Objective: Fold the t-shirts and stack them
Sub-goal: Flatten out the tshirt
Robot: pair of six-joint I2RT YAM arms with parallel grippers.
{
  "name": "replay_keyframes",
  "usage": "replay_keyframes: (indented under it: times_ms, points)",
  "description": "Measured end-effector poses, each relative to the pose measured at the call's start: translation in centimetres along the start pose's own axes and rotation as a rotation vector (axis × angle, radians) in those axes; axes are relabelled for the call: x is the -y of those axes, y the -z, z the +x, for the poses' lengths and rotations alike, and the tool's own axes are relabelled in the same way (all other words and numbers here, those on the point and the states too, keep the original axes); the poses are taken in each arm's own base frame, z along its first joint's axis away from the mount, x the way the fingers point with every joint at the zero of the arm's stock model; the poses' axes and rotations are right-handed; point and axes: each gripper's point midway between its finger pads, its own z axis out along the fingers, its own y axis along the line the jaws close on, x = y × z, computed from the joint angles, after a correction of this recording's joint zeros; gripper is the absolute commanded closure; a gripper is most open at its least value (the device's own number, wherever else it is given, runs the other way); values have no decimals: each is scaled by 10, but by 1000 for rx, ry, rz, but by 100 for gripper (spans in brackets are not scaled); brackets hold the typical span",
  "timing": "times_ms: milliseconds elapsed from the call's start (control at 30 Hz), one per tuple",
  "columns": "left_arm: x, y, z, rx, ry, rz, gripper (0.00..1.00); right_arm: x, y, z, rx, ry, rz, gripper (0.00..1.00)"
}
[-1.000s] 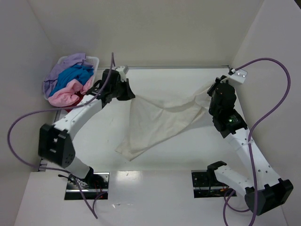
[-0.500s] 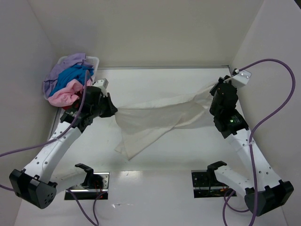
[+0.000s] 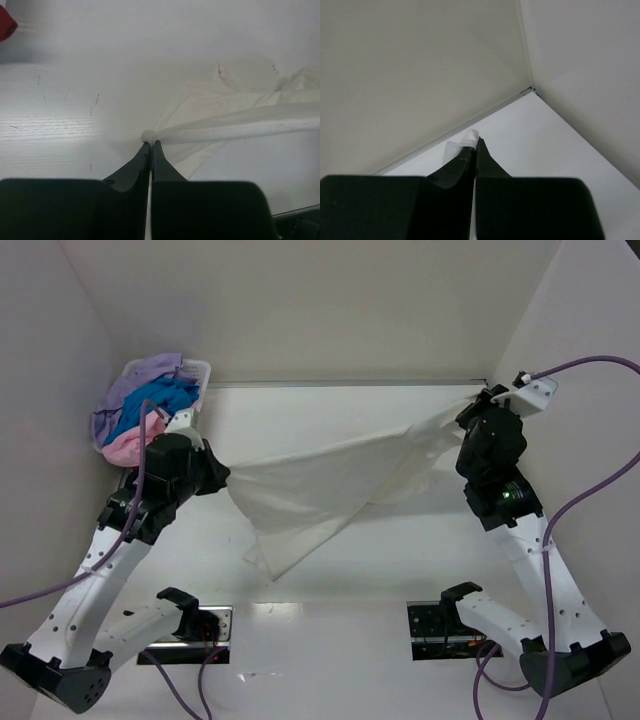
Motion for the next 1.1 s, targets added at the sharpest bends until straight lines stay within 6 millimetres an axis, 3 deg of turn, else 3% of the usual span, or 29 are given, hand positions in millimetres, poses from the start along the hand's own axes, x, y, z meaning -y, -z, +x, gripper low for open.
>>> replay_keyframes:
  times_ms: [200,367,533,667,900,1000,1100]
  points:
    - [9,11,-43,101,-26,-12,100,-13,5,-26,30,-56,-59,100]
    - [12,5,-72,146,-71,-53,100,-11,18,-19,-4,-99,-98,100]
    - [4,-26,-89,137,-102,-116,100,1,34,27,-116,-129,-124,100]
    - [-18,-47,-92,114,-83,-182,100,2,38,67,-220,-119,-132,100]
    - [-53,-56,-111,152,-50,-262,100,1,42,142,-406,-131,-136,100]
    - [-53,-62,-111,148,-49,-246,100,4,48,170,-469,-158,-131,100]
    - [-52,-73,-96,115,-50,-214,100,7,54,196,-527,-187,-129,100]
